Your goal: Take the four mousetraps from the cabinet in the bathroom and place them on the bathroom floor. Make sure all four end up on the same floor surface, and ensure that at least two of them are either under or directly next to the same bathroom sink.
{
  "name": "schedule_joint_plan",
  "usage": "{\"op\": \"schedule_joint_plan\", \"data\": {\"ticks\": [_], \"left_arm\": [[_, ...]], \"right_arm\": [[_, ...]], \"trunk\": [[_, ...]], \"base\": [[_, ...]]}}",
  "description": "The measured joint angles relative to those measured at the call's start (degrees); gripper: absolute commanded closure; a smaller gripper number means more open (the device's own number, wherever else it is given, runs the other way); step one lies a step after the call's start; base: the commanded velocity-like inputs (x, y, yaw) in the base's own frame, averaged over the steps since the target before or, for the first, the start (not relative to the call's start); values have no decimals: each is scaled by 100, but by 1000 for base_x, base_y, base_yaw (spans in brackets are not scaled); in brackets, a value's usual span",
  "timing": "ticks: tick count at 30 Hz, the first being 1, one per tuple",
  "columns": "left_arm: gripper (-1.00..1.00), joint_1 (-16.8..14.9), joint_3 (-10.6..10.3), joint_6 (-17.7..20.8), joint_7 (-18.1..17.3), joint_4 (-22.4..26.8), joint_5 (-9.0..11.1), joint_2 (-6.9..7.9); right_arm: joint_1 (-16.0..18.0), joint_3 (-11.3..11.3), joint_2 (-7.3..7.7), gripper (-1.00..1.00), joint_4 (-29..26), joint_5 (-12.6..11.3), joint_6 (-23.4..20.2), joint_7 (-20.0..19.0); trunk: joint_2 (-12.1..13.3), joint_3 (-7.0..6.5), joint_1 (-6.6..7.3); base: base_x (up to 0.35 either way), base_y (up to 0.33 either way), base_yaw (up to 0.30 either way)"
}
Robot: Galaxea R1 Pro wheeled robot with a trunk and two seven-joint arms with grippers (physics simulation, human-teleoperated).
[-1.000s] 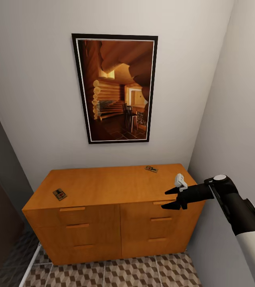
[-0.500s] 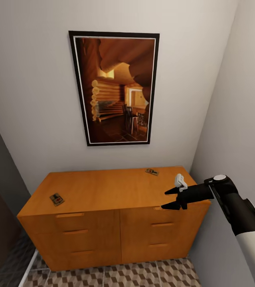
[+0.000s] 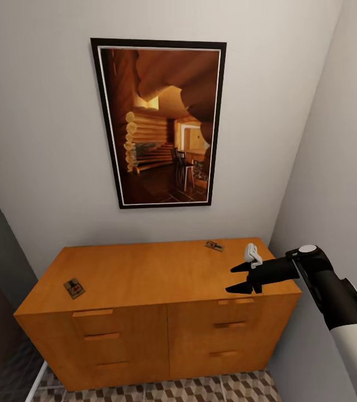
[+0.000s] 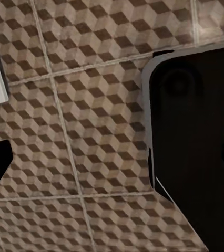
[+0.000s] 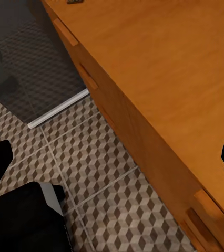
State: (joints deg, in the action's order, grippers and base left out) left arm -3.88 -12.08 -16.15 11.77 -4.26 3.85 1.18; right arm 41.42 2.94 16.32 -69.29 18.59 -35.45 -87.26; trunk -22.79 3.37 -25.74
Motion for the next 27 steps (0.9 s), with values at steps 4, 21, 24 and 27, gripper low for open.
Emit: {"op": "schedule_joint_plan", "data": {"ticks": [4,21,24,27], "left_arm": [[-100,239,8,170,-3,-1,5,-26],[-100,567,25,213,-6,-4,72,-86],[-100,567,26,214,-3,-4,150,-98],[-100,568,27,214,-1,-4,280,-104]], "right_arm": [[0,0,0,-100,0,0,1,3],[1,-6,0,-100,1,208,10,11],[1,-5,0,-100,1,210,10,12],[1,-6,-3,-100,1,211,10,15]], "trunk": [[0,1,0],[-2,2,2],[-2,2,2],[-2,2,3]], "base": [[3,0,0],[33,0,0],[272,0,0],[304,0,0]]}}
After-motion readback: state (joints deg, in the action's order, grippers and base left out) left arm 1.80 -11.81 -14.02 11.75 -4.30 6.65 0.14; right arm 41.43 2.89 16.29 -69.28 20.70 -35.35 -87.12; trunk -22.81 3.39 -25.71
